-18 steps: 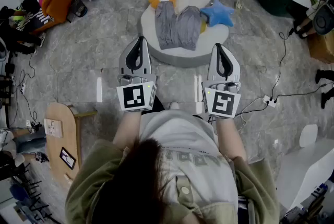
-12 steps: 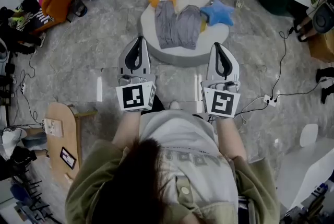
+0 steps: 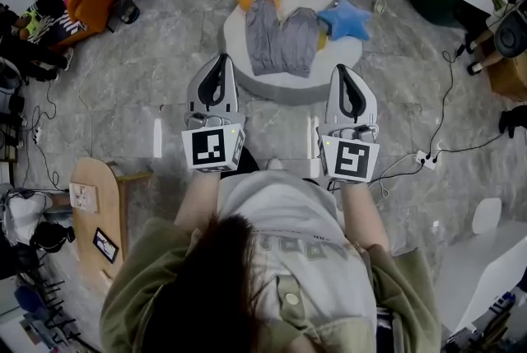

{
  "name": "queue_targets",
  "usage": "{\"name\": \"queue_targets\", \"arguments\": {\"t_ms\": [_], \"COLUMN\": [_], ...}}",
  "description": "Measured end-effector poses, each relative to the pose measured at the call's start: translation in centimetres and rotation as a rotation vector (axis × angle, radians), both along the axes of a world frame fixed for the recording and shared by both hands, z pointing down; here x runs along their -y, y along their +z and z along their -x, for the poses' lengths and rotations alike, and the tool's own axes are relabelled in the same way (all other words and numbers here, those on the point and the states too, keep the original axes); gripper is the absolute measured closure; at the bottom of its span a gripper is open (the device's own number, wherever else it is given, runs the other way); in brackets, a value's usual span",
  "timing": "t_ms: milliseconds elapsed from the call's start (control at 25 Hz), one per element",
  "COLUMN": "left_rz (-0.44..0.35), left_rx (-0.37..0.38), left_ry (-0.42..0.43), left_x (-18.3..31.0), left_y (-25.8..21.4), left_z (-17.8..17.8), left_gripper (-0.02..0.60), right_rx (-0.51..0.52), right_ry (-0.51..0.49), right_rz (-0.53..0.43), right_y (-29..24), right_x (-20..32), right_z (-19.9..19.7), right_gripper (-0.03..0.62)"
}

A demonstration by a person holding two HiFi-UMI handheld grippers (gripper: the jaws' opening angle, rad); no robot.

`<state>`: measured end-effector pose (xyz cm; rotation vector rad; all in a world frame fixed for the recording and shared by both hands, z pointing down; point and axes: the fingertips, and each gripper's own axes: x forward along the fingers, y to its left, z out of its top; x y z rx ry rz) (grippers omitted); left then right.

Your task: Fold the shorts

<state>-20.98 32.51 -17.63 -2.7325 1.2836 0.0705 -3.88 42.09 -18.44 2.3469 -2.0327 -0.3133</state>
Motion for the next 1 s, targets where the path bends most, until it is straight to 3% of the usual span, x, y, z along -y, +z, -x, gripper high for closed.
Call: {"name": "queue_targets", "arguments": {"t_ms": [160, 200, 280, 360, 440, 520, 1000], "left_rz": [0.034, 0.036, 0.038, 0.047, 0.056, 0.063, 0.133], "left_rx": [0.017, 0.019, 0.022, 0.031, 0.058, 0.1, 0.204], "left_ry": [0.014, 0.021, 0.048, 0.083, 0.115, 0.142, 0.167], "left_x": [0.8, 0.9, 0.9, 0.9, 0.9, 0.9, 2.7], "left_y": [0.2, 0.2, 0.2, 0.5, 1.2, 1.9, 5.9], "left_z": [-0.2, -0.3, -0.5, -0.9, -1.4, -1.9, -2.9], "left_gripper": [0.569, 0.568, 0.461, 0.354, 0.264, 0.232, 0.216], "right_rx": [0.101, 0.117, 0.137, 0.14, 0.132, 0.124, 0.121], "right_ry": [-0.031, -0.036, -0.055, -0.067, -0.068, -0.066, -0.043], "right_rz": [0.012, 0.019, 0.034, 0.045, 0.056, 0.062, 0.101], "right_y": [1.0, 1.3, 1.9, 2.3, 2.6, 2.7, 4.4], "right_x": [0.3, 0.4, 0.6, 0.7, 0.8, 0.9, 2.5], "right_z": [-1.5, -1.9, -2.3, -2.5, -2.7, -3.0, -4.6], "right_gripper": [0.594, 0.564, 0.472, 0.34, 0.327, 0.327, 0.327]}}
